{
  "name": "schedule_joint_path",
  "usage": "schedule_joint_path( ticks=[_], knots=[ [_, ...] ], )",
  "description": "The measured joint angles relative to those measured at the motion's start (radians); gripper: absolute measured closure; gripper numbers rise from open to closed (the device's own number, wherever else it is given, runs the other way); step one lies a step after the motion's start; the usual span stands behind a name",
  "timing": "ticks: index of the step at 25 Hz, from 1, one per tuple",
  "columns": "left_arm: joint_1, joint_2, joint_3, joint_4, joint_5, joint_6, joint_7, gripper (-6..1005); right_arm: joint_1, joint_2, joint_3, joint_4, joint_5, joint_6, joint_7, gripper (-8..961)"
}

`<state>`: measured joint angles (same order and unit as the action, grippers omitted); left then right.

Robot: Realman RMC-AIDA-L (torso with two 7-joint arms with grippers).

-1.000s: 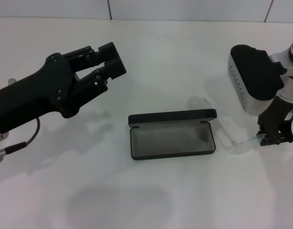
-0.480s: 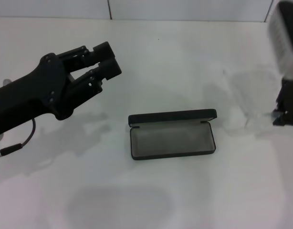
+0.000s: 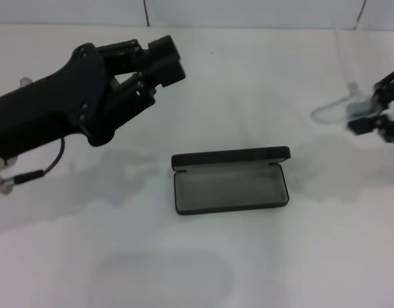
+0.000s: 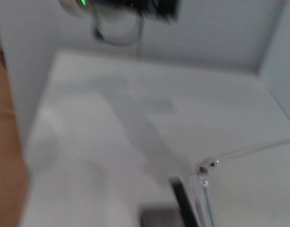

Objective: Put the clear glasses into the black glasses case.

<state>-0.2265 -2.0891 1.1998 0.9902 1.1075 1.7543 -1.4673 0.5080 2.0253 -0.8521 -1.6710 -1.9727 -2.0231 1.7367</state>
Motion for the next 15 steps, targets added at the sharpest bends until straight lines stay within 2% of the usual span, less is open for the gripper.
schedule_joint_path(
  ticks=[2, 5, 10, 15],
  knots=[
    [-0.025, 0.001, 0.000, 0.003, -0.011, 0.020, -0.001, 765, -0.061, 0.002, -0.080, 0.029, 0.084, 0.061, -0.053, 840],
    [-0.064, 0.002, 0.001, 0.003, -0.021, 0.030, -0.016, 829, -0.114, 0.002, -0.222, 0.118, 0.171, 0.168, -0.139, 840],
    [-0.151, 0.000, 0.002, -0.033, 0.009, 0.023, -0.010, 880, -0.113, 0.001, -0.423, 0.286, 0.279, 0.292, -0.263, 840],
    [-0.184, -0.002, 0.003, -0.090, 0.027, 0.019, 0.024, 909, -0.086, 0.001, -0.501, 0.357, 0.392, 0.350, -0.345, 840]
  ],
)
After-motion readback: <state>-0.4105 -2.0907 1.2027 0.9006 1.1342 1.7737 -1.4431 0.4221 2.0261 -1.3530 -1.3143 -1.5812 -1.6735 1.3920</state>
